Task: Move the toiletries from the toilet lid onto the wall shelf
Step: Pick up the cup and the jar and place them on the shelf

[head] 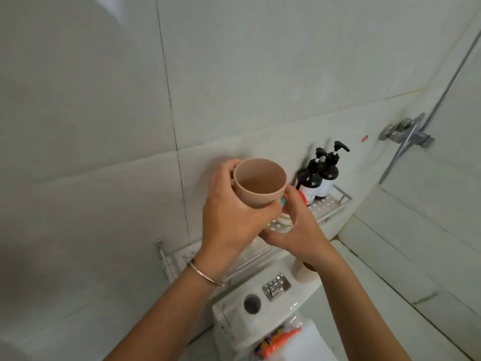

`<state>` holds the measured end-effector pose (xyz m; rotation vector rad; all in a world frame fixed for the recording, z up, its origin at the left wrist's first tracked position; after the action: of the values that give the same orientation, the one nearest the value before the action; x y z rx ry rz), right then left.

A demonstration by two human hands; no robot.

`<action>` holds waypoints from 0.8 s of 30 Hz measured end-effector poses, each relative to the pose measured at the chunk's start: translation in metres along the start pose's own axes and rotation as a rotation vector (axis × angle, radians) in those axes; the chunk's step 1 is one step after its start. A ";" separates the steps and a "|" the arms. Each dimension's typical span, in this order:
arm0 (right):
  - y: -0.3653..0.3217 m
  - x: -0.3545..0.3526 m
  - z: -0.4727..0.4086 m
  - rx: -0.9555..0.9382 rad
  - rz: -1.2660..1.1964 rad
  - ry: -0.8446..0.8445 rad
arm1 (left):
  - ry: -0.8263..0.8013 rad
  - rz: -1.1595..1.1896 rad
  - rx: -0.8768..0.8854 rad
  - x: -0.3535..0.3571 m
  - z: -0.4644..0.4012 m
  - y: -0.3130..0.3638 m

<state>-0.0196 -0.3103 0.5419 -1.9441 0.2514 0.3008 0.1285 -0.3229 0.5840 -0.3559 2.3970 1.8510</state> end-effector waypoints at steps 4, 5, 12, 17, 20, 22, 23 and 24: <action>-0.032 -0.001 0.000 -0.104 -0.175 0.181 | -0.030 0.063 -0.007 -0.014 -0.001 0.036; -0.037 -0.004 0.001 -0.130 -0.213 0.193 | -0.087 0.068 -0.018 -0.017 -0.001 0.042; -0.064 -0.036 0.001 -0.125 -0.283 -0.004 | -0.489 0.133 0.079 -0.046 -0.006 0.061; -0.074 -0.047 0.000 -0.088 -0.223 -0.082 | -0.626 -0.076 0.239 -0.048 -0.001 0.072; -0.073 -0.049 -0.001 -0.072 -0.238 -0.079 | -0.576 -0.211 0.321 -0.052 0.000 0.080; -0.071 -0.047 0.000 -0.069 -0.292 -0.062 | -0.531 -0.197 0.340 -0.054 0.001 0.083; -0.070 -0.044 0.001 -0.066 -0.345 -0.049 | -0.506 -0.171 0.337 -0.054 0.001 0.083; -0.068 -0.042 0.001 -0.061 -0.422 -0.029 | -0.472 -0.139 0.333 -0.054 0.001 0.084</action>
<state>-0.0381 -0.2817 0.6147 -1.9948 -0.1898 0.0586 0.1611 -0.2951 0.6739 -0.0442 2.2215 1.2687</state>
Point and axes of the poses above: each hand's wrist, its own z-axis away from the middle knuckle, its own x-axis out of the palm, y = z × x, the point moved 5 cm from there along -z, towards the middle knuckle, and after that the axes turned 6 degrees about -x, right-handed, at the moved point
